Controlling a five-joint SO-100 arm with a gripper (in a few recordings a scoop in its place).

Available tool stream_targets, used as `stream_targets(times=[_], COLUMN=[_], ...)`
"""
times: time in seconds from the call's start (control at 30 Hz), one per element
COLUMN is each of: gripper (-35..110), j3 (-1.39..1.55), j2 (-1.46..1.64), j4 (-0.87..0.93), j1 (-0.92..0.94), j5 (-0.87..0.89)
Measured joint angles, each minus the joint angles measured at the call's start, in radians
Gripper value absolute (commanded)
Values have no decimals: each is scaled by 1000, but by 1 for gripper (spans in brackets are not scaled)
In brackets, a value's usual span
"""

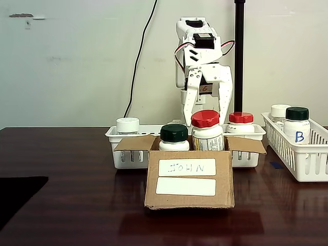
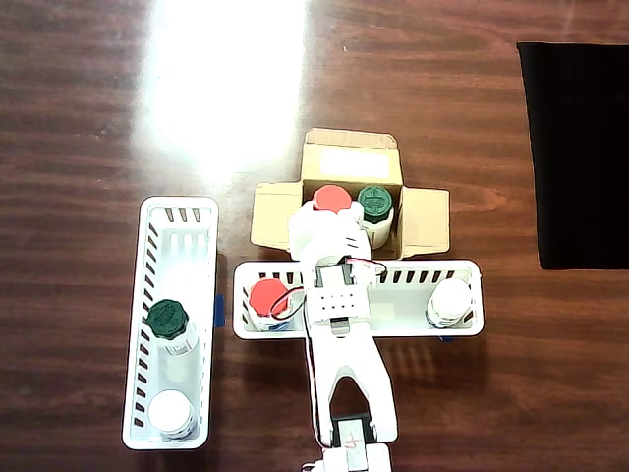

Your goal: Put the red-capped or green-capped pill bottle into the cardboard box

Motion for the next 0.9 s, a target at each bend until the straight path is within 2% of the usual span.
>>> stream_targets(times=[0.07,0.33,0.47,0.57,0.67,0.8,0.9], gripper=[13,76,87,84,71,43,17], j3=[29,95,97,71,31,20,66], j2=[0,3,35,87,172,313,426], j4=[-17,-78,-52,69,238,425,497], j1=[-3,-2,-5,-11,-9,-25,-51], j5=[11,29,14,-5,-9,0,0])
